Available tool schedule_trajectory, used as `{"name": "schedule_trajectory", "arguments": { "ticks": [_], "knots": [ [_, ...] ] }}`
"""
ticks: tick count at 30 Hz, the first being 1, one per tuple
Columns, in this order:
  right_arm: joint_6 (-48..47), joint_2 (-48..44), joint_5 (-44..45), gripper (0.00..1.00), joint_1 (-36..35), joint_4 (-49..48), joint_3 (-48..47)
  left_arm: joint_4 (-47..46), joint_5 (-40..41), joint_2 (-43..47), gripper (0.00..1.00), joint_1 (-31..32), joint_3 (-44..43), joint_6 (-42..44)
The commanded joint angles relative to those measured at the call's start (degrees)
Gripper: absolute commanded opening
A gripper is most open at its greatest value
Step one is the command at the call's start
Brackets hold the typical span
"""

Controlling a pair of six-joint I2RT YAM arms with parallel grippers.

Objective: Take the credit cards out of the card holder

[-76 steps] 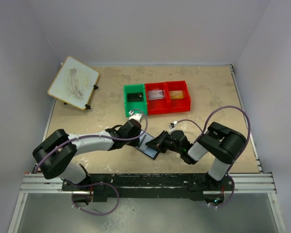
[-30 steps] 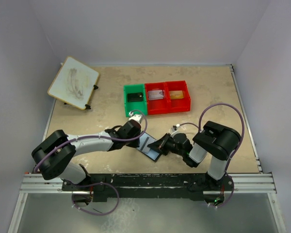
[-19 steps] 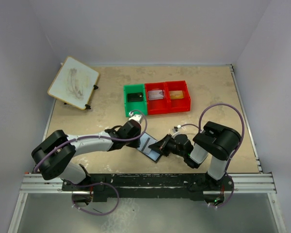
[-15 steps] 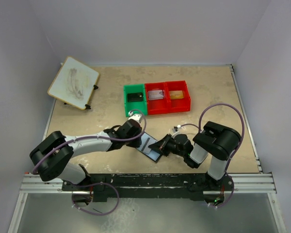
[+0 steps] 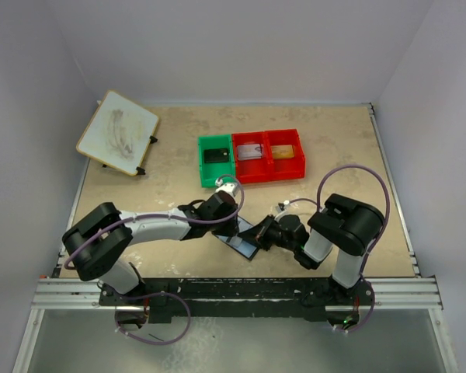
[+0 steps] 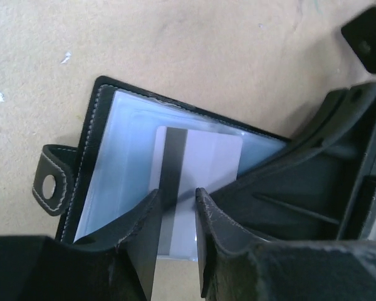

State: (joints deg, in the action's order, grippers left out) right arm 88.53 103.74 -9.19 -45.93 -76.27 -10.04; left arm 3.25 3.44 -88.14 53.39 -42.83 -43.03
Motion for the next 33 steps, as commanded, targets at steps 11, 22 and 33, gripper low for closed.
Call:
{"name": "schedule_trajectory", "arguments": {
  "ticks": [11, 22, 33],
  "knots": [
    [-1.5, -3.6, 0.7, 0.16, 0.4, 6.0, 0.1, 0.4, 6.1, -0.6, 0.23, 0.3, 4.7, -3.7],
    [-0.8, -3.9, 1.5, 0.00, 0.7, 4.6, 0.9, 0.6, 6.4, 0.0, 0.20, 0.3, 4.8, -3.0],
    [-1.3, -8.0, 1.4, 0.00, 0.7, 9.7, 4.0, 1.2, 7.6, -1.7, 0.18, 0.3, 4.1, -2.6]
  ]
}}
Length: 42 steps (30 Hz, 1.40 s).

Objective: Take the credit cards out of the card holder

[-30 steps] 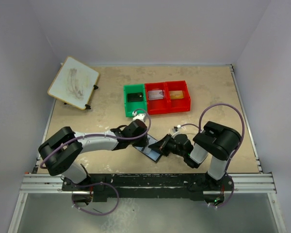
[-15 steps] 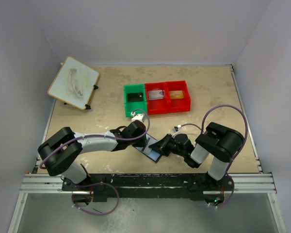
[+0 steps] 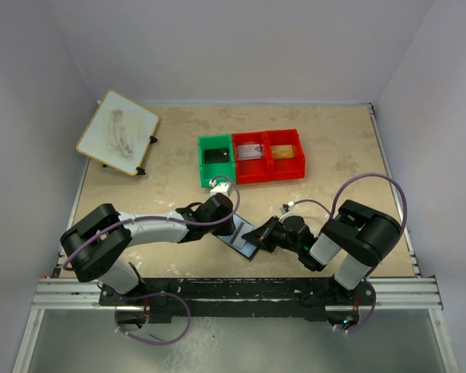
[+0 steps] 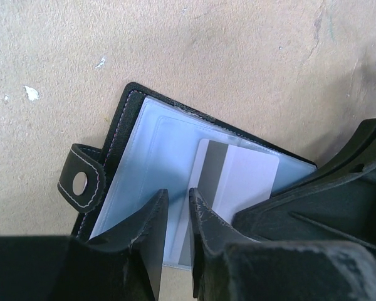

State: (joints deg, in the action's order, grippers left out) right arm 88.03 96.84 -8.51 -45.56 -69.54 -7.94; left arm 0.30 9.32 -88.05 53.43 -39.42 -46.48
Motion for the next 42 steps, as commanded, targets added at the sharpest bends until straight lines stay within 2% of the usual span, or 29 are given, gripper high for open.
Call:
{"name": "schedule_trajectory", "arguments": {
  "ticks": [1, 7, 12, 14, 18, 21, 25, 29, 33, 38, 42],
  "knots": [
    [-0.5, -1.0, 0.7, 0.00, 0.3, 2.8, 2.2, 4.2, 1.8, -1.9, 0.18, 0.3, 0.7, 0.8],
    [0.1, 0.9, 0.4, 0.00, 0.5, 0.8, 1.2, 4.0, 1.7, -1.5, 0.17, 0.4, 1.0, 0.8],
    [0.1, 4.3, -0.1, 0.12, 0.5, -2.6, -0.9, 3.8, 1.4, -1.0, 0.17, 0.6, 1.6, 1.1],
    [1.2, 5.3, 0.6, 0.14, 0.6, -3.7, -0.9, 3.9, 1.2, -1.0, 0.17, 0.7, 1.7, 1.1],
    [1.4, 5.9, 1.2, 0.11, 0.9, -4.5, -0.5, 3.8, 1.3, -0.6, 0.16, 0.7, 1.9, 1.1],
    [1.1, 5.7, 1.1, 0.00, 1.2, -4.0, -0.4, 3.7, 1.4, -0.5, 0.16, 0.7, 1.9, 1.0],
    [0.5, 3.7, 1.4, 0.00, 1.4, -3.9, 1.0, 3.8, 1.7, -0.3, 0.16, 0.7, 1.9, 0.9],
    [-1.4, -3.4, 2.5, 0.00, 1.4, 4.2, 2.5, 4.1, 2.6, 0.0, 0.16, 0.7, 1.9, 0.8],
    [-6.8, -14.5, 3.1, 0.00, 1.7, 19.5, 0.9, 4.0, 3.3, 0.1, 0.15, 0.7, 1.7, 0.7],
    [-16.3, -32.6, 8.3, 0.00, 1.8, 43.4, -4.6, 3.5, 3.5, 0.7, 0.15, 0.7, 1.6, 0.6],
    [-21.8, -47.8, 15.1, 0.00, 1.9, 54.5, -6.5, 2.8, 2.2, 1.0, 0.15, 0.7, 1.3, 0.5]
  ]
}}
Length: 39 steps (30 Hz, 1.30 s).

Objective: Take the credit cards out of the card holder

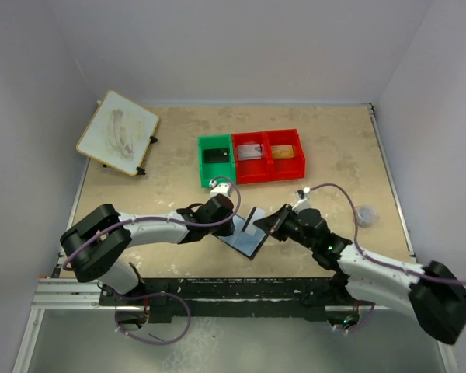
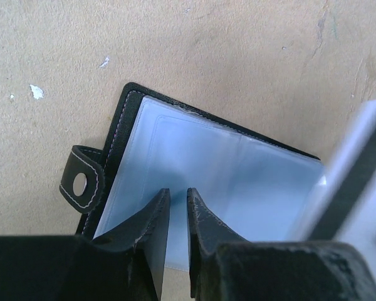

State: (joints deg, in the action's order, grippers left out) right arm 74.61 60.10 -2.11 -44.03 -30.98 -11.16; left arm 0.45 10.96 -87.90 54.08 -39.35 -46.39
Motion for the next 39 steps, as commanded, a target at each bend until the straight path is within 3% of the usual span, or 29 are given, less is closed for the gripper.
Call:
{"name": "schedule_trajectory", "arguments": {
  "ticks": [1, 4, 8, 15, 22, 28, 32, 36, 39],
  "knots": [
    [-9.6, -14.3, 10.4, 0.00, 0.4, 17.6, -3.4, 2.5, 0.5, 1.1, 0.16, 0.0, 1.2, 0.4],
    [-14.5, -22.7, 13.7, 0.00, 0.5, 19.5, -3.7, 2.3, 1.2, 2.9, 0.18, 0.0, 1.2, 0.0],
    [-20.8, -27.1, 16.3, 0.00, 0.5, 20.7, -5.2, 2.9, 2.8, 5.9, 0.22, 0.1, 1.2, -0.2],
    [-30.6, -26.8, 17.0, 0.00, 0.5, 18.0, -7.9, 4.4, 6.1, 11.5, 0.37, 0.1, 1.1, 1.1],
    [-39.1, -23.5, 14.3, 0.00, 0.5, 12.9, -9.5, 9.6, 14.5, 20.3, 0.47, -0.1, -0.3, 2.8],
    [-50.6, -20.6, 10.9, 0.00, 0.5, 5.4, -10.1, 22.8, 26.1, 27.6, 0.76, -1.4, -4.3, 2.6],
    [-58.0, -18.3, 8.5, 0.00, 0.5, 2.7, -11.5, 34.6, 31.6, 27.2, 0.76, -3.6, -11.2, 2.5],
    [-66.0, -15.4, 8.0, 0.00, 0.5, 1.9, -13.5, 37.8, 36.4, 29.9, 0.77, -5.7, -13.0, 3.6],
    [-72.3, -11.4, 7.5, 0.00, 0.4, 4.7, -17.8, 39.3, 33.8, 30.3, 0.77, -11.9, -13.3, 5.7]
  ]
}}
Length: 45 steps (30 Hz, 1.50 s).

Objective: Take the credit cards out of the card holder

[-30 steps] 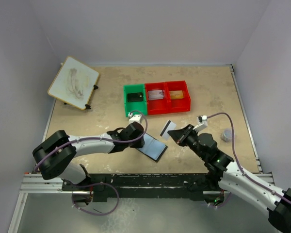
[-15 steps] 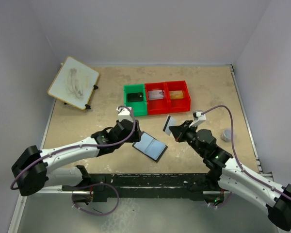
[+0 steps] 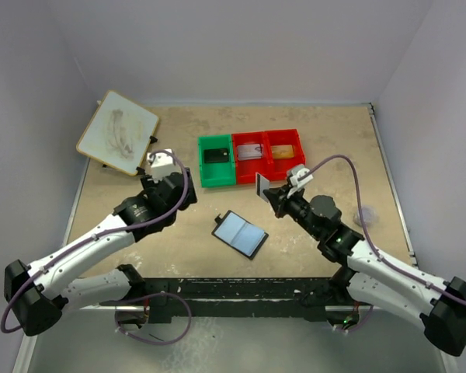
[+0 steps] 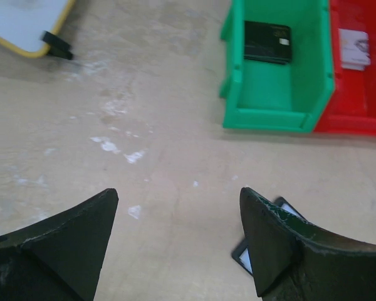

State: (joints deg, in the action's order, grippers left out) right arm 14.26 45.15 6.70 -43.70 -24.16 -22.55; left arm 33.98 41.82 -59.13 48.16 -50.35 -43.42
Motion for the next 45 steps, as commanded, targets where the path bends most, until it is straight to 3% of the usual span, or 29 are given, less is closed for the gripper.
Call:
{"name": "schedule_trajectory", "arguments": {
  "ticks": [1, 8, 15, 22, 33, 38, 45],
  "knots": [
    [-13.9, 5.1, -1.6, 0.00, 0.1, -1.5, -7.7, 6.0, 2.2, 1.7, 0.77, -7.7, -2.3, 3.4],
    [-25.7, 13.0, -0.1, 0.00, -0.1, 3.8, -14.5, 0.9, 0.0, 6.8, 0.77, -9.7, 2.7, 12.3],
    [-36.3, 25.1, 9.0, 0.00, 0.9, 8.1, -20.8, 3.1, 2.2, 4.0, 0.77, -9.7, 0.9, 12.1],
    [-46.3, 37.5, -1.5, 0.00, 6.8, 10.6, -30.9, 5.1, 3.9, 3.1, 0.77, -9.7, -0.3, 11.5],
    [-55.0, 50.9, -1.7, 0.00, 10.9, 15.2, -45.0, 5.1, 6.2, 7.7, 0.77, -9.8, 0.4, 10.8],
    [-57.3, 57.0, -5.1, 0.00, 12.6, 20.9, -52.2, 5.0, 3.9, 7.6, 0.78, -9.8, 0.1, 11.2],
    [-61.5, 62.7, -8.4, 0.00, 14.2, 21.4, -56.9, 4.9, 1.9, 7.9, 0.78, -9.8, 0.0, 11.7]
  ]
}}
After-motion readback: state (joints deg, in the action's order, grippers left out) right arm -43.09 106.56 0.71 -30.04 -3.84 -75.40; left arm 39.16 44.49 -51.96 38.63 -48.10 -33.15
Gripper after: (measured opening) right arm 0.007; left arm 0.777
